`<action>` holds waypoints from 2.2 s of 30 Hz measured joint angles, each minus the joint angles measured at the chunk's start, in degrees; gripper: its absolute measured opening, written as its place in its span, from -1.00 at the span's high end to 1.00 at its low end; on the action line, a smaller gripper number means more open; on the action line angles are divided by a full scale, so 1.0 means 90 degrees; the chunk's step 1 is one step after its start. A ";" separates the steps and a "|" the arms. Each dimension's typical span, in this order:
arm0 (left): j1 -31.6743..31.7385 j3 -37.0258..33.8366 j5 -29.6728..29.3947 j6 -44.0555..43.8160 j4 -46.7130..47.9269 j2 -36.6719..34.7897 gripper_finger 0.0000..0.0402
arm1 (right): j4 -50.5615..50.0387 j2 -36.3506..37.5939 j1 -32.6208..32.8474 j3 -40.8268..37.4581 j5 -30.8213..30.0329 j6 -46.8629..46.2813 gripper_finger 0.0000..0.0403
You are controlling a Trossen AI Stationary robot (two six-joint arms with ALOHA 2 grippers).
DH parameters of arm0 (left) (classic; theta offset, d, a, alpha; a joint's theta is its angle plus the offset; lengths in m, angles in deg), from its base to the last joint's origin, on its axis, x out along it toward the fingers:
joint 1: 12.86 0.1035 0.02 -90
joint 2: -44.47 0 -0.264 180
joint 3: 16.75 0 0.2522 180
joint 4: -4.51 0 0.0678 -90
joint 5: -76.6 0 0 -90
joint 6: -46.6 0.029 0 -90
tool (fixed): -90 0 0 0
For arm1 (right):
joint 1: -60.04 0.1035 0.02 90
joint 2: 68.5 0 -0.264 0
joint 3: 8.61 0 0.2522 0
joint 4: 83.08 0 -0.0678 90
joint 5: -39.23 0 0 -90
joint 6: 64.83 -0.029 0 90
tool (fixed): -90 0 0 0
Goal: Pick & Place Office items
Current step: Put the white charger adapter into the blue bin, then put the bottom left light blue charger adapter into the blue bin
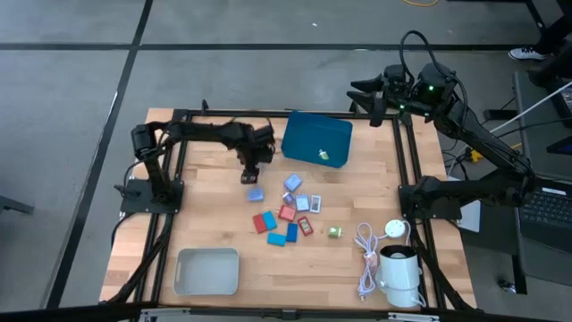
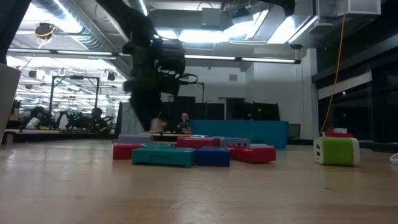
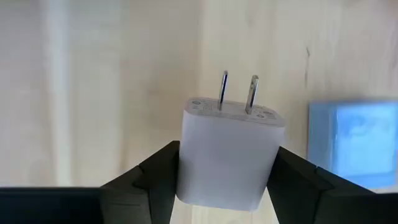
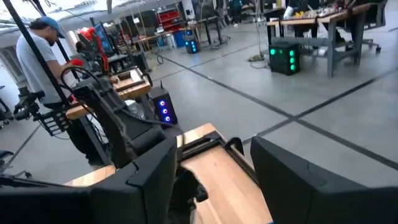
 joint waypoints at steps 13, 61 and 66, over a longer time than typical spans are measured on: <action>0.1035 0.1407 0.0803 -0.2330 -0.3328 0.0071 0.02 | 0.0206 0.0000 -0.0007 0.0000 -0.0405 0.0349 -0.04; -0.1158 0.5827 -0.0819 -0.0511 0.4240 0.2001 -0.53 | 0.0575 0.0000 -0.0341 0.0002 -0.0497 0.0562 -0.04; -0.1659 0.5696 -0.0704 -0.1406 0.4166 0.1986 -0.53 | 0.0555 0.0000 -0.0343 0.0002 -0.0306 0.0663 -0.04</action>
